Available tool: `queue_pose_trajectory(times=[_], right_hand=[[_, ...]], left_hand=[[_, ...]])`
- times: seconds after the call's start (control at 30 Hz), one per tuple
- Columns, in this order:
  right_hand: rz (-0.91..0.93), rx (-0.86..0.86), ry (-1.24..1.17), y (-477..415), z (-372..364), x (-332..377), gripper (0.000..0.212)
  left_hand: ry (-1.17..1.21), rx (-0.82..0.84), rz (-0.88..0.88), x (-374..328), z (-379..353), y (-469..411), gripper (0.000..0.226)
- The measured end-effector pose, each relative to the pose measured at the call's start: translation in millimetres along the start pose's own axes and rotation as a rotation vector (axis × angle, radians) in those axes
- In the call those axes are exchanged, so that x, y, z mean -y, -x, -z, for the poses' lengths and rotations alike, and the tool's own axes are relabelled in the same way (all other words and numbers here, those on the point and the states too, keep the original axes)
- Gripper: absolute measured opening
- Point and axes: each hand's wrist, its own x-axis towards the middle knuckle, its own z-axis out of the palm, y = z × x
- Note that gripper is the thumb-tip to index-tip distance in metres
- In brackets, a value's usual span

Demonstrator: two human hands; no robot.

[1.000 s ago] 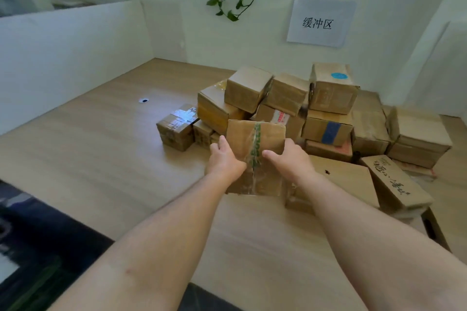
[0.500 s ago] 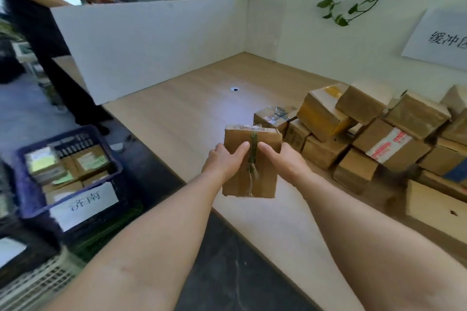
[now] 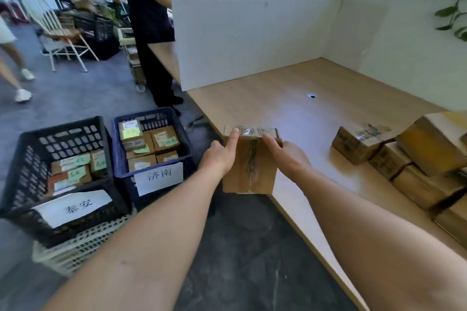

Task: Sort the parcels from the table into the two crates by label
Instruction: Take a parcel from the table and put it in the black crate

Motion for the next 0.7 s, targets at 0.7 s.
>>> queue_pose_trajectory(times=[0.7], right_hand=[[0.280,0.304,-0.140,-146,-141,159,0.056]], left_hand=[[0.153,-0.218,0.186,71,127,-152,0.058]])
